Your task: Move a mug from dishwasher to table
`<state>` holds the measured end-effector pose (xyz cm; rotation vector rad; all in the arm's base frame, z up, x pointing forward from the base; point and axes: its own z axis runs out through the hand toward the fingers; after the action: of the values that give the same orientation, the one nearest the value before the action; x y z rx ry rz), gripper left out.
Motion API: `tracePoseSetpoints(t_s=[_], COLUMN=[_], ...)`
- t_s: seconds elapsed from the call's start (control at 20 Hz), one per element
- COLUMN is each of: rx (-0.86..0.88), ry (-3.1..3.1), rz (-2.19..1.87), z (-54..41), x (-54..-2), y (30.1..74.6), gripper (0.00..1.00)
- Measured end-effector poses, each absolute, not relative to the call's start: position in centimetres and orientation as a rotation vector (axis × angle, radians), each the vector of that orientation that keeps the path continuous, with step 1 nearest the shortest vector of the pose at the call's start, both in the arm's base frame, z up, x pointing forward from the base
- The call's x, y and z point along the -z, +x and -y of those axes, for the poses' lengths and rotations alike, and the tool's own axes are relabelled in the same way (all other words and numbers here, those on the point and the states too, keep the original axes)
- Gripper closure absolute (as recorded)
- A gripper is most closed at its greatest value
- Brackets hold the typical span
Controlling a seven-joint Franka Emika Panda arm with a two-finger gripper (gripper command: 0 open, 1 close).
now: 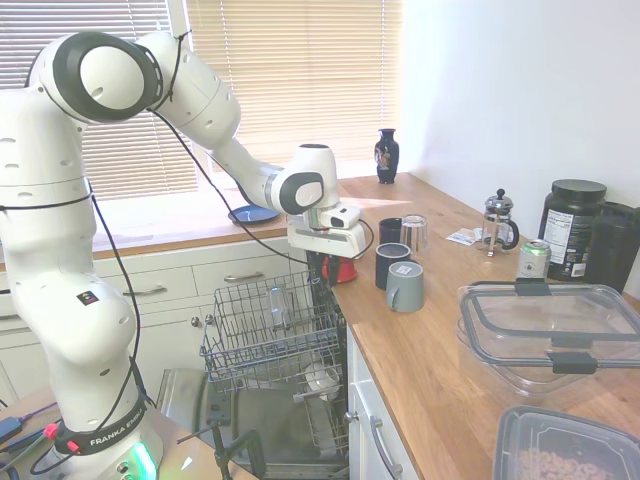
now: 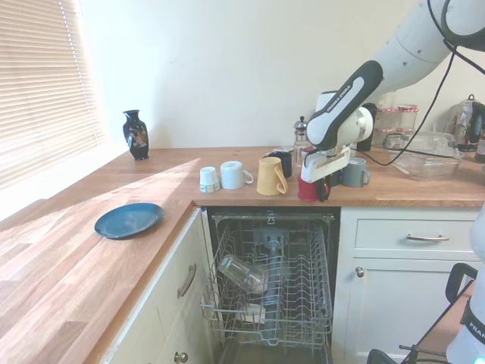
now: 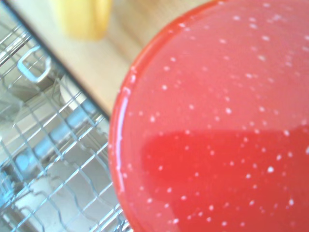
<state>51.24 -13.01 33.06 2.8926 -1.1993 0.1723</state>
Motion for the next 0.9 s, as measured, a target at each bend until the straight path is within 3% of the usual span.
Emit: tracePoseSetpoints(t_s=[0.3,0.35,0.9], rx=[-0.129,-0.119,-0.066], ry=[2.878,2.877,2.852], rz=[1.217,1.225,1.283], z=[14.0,14.1,14.6], x=[-33.3,-33.3,-33.2], y=[53.5,53.8,55.9], gripper=[1.00,0.00,0.00])
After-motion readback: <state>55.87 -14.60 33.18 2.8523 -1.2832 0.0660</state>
